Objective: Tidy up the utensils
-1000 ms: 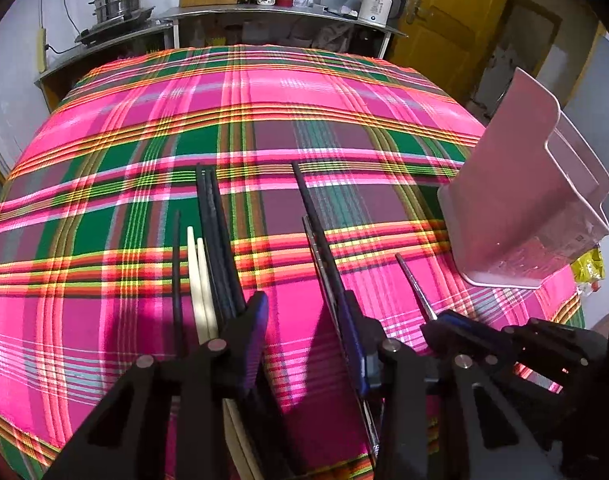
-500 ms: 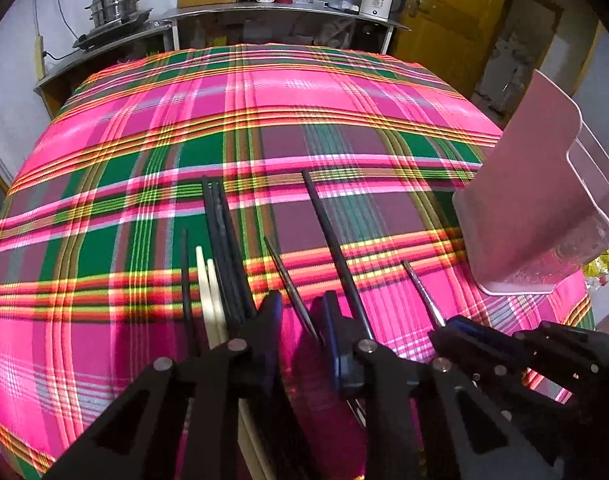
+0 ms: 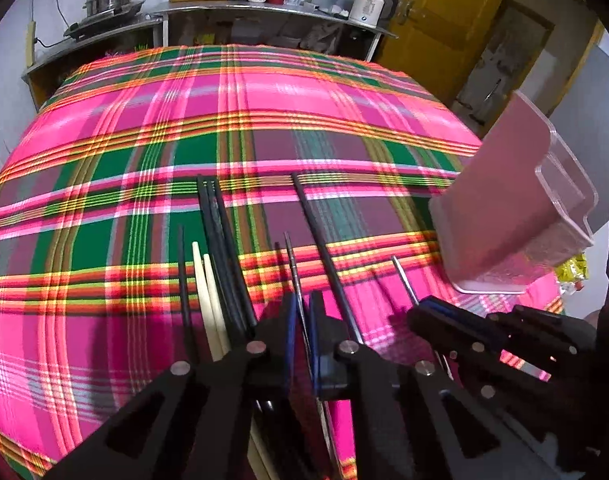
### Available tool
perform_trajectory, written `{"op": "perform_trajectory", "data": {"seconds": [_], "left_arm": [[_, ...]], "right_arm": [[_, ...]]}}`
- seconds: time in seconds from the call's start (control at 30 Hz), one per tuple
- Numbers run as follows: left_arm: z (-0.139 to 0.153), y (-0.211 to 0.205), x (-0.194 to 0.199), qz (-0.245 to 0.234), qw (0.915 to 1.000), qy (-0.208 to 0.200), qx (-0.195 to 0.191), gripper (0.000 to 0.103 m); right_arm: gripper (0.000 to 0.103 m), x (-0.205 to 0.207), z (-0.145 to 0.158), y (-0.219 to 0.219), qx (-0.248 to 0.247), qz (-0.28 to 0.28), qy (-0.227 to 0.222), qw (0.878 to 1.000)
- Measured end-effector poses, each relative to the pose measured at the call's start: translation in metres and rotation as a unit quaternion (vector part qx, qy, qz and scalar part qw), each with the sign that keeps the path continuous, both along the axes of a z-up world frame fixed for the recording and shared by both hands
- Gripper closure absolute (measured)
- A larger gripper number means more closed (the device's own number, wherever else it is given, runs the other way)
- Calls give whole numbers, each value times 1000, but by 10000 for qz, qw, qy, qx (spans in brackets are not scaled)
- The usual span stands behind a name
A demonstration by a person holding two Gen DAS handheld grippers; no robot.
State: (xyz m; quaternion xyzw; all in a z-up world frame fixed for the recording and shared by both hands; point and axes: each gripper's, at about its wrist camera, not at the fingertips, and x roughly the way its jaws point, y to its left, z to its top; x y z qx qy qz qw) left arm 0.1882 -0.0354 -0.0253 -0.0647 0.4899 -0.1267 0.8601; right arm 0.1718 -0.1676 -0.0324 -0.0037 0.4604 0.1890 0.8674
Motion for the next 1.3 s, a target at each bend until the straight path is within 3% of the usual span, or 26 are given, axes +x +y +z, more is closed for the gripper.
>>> {"op": "perform_trajectory", "data": {"seconds": [0.5, 0.73, 1.3], "left_arm": [[104, 2, -60, -363, 9941, -999, -213, 98], [138, -5, -76, -534, 9893, -1323, -295, 98], [204, -61, -47, -1084, 9763, -1678, -836, 98]], "right_arm": [[98, -54, 83, -27, 490, -46, -839, 9953], [98, -68, 109, -41, 593, -215, -1122, 9917], [98, -62, 183, -109, 776, -970, -1919, 9735]]}}
